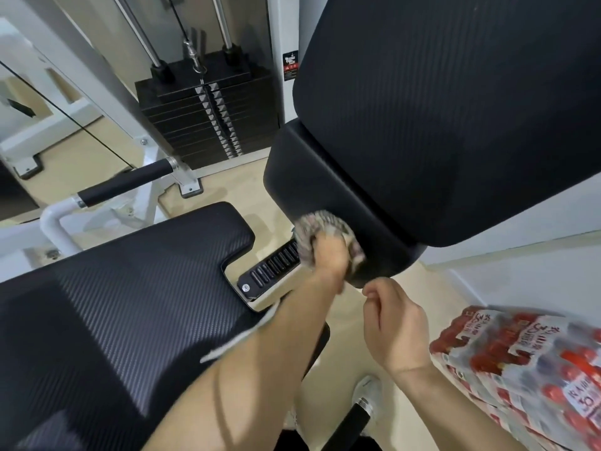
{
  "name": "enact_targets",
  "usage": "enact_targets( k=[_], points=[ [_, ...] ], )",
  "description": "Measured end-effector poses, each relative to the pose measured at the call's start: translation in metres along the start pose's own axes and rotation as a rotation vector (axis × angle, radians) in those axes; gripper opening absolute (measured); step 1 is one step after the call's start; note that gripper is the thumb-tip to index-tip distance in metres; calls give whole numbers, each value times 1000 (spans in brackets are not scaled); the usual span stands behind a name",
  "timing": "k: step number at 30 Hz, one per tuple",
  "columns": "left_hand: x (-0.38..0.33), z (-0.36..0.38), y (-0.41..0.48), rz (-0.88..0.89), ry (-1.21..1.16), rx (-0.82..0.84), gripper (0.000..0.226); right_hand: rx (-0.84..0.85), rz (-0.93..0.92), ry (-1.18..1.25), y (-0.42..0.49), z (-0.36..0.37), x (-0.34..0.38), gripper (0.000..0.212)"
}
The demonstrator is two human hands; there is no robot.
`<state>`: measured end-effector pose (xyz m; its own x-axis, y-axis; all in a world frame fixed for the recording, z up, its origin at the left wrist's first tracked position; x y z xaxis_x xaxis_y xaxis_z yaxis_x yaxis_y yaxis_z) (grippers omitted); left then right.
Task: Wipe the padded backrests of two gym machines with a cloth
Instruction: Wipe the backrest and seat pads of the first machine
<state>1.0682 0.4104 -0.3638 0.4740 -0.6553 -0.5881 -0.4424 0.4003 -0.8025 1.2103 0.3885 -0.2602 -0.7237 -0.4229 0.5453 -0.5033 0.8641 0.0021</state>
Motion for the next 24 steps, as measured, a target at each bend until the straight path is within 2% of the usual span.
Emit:
enact_targets(
  k=[1, 2, 4, 6, 7, 9, 11, 13, 15, 17, 18, 21, 24],
  points=[
    [-26, -11, 5, 42, 27, -106, 19, 1, 24, -2, 2, -1, 0, 22],
    [-53, -26, 1, 74, 24, -192, 26, -1, 48, 2, 4, -2, -1, 18],
    [-82, -31, -4, 299, 110, -269, 59, -20, 102, 37, 4, -5, -4, 14],
    [-79, -14, -46, 592, 222, -217, 95, -56, 168, 61, 2, -9, -8, 17],
    [-63, 3, -64, 682, 276, -165, 107, -75, 218, 79, 0, -12, -12, 18],
    [-34, 28, -96, 881, 499, -111, 115, -93, 363, 88, -6, -15, -27, 19],
    [-13, 37, -100, 1026, 780, -183, 107, -117, 536, 140, -17, -16, -48, 18],
    [6, 33, -91, 1105, 1008, -165, 99, -142, 669, 329, -25, -14, -61, 23],
    [19, 31, -93, 1284, 1170, -81, 85, -175, 734, 663, -24, -11, -57, 28],
    [21, 38, -107, 1510, 1275, 26, 60, -242, 758, 1085, -11, -12, -36, 32],
    [19, 42, -114, 1584, 1296, 59, 50, -292, 749, 1170, -4, -18, -27, 35],
    [2, 48, -122, 1736, 1210, 36, 32, -473, 771, 1168, 3, -30, -22, 34],
    [-1, 34, -117, 1890, 1054, -27, 27, -494, 706, 1058, 9, -32, -35, 52]
  ],
)
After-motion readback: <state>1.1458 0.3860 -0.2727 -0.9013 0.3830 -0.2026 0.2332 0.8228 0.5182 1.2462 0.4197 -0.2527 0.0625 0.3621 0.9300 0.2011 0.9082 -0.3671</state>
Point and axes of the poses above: each hand's wrist, its own y-axis towards the middle knuckle, its own z-axis out of the palm, x = y × z, the point moved 6 cm from there along y, towards the middle knuckle, and after that the axes turned 2 degrees about -y, right-handed, at the moved point
